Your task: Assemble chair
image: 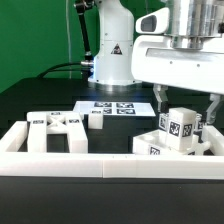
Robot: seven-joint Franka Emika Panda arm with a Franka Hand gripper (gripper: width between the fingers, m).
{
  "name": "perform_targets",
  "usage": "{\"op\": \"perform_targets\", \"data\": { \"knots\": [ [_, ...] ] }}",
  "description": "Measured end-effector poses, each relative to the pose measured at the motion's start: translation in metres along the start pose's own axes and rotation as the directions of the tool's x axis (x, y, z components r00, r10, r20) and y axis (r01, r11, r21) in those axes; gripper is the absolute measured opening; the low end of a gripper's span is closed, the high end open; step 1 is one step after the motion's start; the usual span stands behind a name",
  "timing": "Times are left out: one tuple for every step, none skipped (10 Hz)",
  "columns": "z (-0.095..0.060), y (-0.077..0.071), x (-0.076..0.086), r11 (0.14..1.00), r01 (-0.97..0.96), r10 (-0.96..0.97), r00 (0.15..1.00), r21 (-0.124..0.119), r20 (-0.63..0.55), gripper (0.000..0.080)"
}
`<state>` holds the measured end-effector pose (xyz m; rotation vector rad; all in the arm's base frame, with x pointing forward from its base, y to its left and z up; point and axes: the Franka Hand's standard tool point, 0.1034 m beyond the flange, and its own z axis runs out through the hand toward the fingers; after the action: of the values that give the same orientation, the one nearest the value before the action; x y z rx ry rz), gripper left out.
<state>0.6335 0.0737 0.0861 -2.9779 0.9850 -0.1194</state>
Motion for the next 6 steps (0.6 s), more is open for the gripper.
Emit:
{"op": "perform_targets", "data": {
  "knots": [
    [-0.0002,0.0,0.0003,0.994,0.11,-0.11,0.994,0.0,0.0,0.0633],
    [-0.0002,0.0001,0.0004,0.98,0.201,-0.201,0.98,0.001,0.0,0.0647],
    [-0.0001,-0.0013,-0.0011,0.963,0.268,-0.268,0.963,0.001,0.0,0.0647],
    [0.0006,-0.0024,-0.0033,0.931,0.366,-0.366,0.931,-0.001,0.001,0.0649],
    [0.0023,-0.0024,-0.0056,0.899,0.438,-0.438,0.899,0.0,0.001,0.0649],
    [0.0044,0.0,-0.007,0.871,0.491,-0.491,0.871,-0.002,0.004,0.0649]
  ]
}}
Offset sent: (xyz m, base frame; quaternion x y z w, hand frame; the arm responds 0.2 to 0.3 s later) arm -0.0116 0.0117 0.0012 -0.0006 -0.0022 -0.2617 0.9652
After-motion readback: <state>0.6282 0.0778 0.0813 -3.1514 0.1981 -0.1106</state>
